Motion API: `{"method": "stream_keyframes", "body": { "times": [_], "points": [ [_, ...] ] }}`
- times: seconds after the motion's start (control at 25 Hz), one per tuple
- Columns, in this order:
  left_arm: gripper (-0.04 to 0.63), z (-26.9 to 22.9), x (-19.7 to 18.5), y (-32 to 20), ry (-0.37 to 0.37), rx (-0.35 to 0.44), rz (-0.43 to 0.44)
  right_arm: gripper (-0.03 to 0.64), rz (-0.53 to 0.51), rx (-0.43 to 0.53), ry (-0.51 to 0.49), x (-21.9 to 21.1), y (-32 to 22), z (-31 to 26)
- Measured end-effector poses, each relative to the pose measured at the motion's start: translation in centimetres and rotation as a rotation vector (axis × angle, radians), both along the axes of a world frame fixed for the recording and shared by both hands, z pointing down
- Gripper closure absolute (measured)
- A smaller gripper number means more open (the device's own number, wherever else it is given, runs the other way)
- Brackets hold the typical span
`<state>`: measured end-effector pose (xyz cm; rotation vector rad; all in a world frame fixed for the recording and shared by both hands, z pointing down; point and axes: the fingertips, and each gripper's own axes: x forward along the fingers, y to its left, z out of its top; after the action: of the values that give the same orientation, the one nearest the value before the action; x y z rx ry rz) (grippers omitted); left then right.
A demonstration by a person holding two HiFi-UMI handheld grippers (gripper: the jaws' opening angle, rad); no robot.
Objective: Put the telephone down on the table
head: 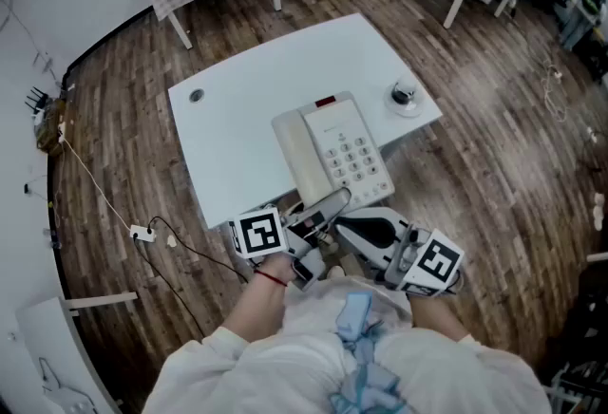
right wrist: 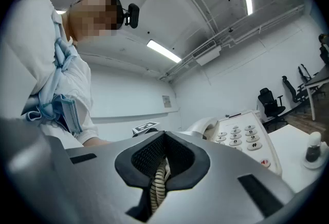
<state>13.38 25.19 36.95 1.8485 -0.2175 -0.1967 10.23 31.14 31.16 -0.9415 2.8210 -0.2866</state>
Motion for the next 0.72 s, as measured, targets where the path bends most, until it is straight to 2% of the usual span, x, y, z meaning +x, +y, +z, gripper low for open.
{"method": "stream_keyframes", "body": {
  "times": [0.6,0.72],
  "points": [
    [0.279,0.24,0.14,-0.02,0.001,-0.009,0.011,0.584,0.016,-0.007,-0.026,0.20,-0.21,-0.25],
    [0.279,0.55,-0.04,-0.08,-0.010,-0.012,0.005,0.584,-0.008,-0.007,-0.070,0.18,0.04,-0.64]
  ]
}}
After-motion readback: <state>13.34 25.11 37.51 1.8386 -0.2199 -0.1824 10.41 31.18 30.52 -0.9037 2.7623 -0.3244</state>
